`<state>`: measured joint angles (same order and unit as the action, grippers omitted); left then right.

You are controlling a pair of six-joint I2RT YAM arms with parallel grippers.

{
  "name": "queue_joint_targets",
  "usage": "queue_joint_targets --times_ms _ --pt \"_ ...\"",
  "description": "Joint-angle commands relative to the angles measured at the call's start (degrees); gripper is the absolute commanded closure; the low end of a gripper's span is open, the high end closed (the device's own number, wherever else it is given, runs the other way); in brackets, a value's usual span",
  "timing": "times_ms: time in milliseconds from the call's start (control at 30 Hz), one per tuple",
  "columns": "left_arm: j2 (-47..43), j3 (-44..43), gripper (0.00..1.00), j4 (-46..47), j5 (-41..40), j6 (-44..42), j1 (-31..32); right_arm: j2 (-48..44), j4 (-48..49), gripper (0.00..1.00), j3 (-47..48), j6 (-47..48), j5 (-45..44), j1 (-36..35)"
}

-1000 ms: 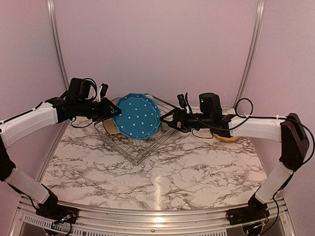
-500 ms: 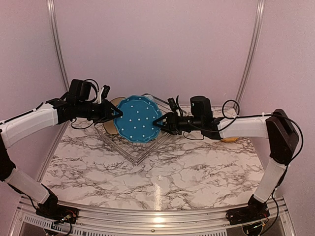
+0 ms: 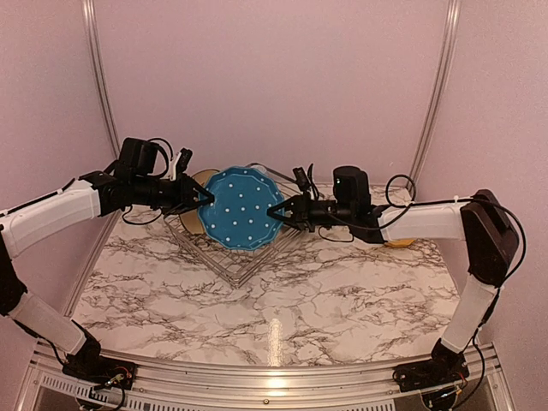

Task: Unload the mixed dishes from the dish rack
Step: Pass from the left arm to the right, then place the plate with another plate.

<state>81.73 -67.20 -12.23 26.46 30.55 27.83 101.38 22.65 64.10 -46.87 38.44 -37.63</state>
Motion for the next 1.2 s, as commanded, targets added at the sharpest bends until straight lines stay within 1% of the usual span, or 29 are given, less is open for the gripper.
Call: queue_joint_targets --times_ms 0,33,100,133,200,267,333,400,433,500,633,767,833,967,1167 --pt "-1.5 -1.6 1.0 5.7 2.9 0.2 0.3 -0.8 4.4 0.98 -0.6 -0.1 0.9 -0.4" --pt "-1.2 -1.9 1.0 4.8 2.7 0.0 0.3 -1.0 4.8 1.0 -0.9 -0.2 1.1 -0.4" --pt "-0.5 -2.7 0.99 3.1 2.1 -0.6 0.2 -1.6 5.4 1.0 -1.7 -0.3 1.5 -0.2" --pt "-0.2 -3.0 0.93 1.9 1.9 -1.1 0.2 -1.9 5.9 1.0 -2.0 -0.6 1.6 -0.2" --pt "0.2 -3.9 0.77 0.5 1.5 -2.1 0.2 -2.8 6.9 1.0 -2.9 -1.4 1.8 0.1" --pt "-0.1 -4.6 0.58 -0.7 0.4 -3.2 0.2 -3.9 8.6 1.0 -4.0 -2.6 2.3 0.7" --pt "-0.8 -5.7 0.42 -2.2 -1.6 -4.5 0.2 -5.1 9.7 1.0 -5.0 -3.6 2.7 1.5" --pt "-1.6 -7.1 0.24 -4.1 -3.3 -6.2 0.1 -6.5 9.9 1.0 -6.1 -4.1 2.8 2.6" --pt "-1.9 -8.1 0.18 -5.1 -4.3 -7.0 0.1 -7.3 10.1 1.0 -6.8 -4.3 2.8 3.2" --pt "-2.3 -9.9 0.1 -7.2 -6.3 -8.8 0.1 -9.1 11.4 1.0 -8.8 -5.2 3.3 4.5" --pt "-3.1 -12.9 0.04 -10.4 -10.6 -11.6 0.1 -13.7 11.1 1.0 -11.9 -6.1 3.7 8.3" --pt "-4.3 -13.9 0.02 -11.3 -15.1 -14.4 0.1 -18.8 5.1 1.0 -13.5 -3.9 2.1 12.8" --pt "-5.1 -13.3 0.01 -10.6 -16.8 -15.9 0.0 -21.3 2.0 1.0 -14.5 -2.5 1.1 15.6" --pt "-6.7 -11.0 0.01 -8.7 -17.5 -17.9 0.1 -25.1 -2.9 1.0 -16.6 -1.8 -0.1 22.5" --pt "-8.8 -6.5 0.01 -6.2 -20.4 -19.8 0.1 -29.4 -13.6 1.0 -17.7 0.2 -4.5 33.4"
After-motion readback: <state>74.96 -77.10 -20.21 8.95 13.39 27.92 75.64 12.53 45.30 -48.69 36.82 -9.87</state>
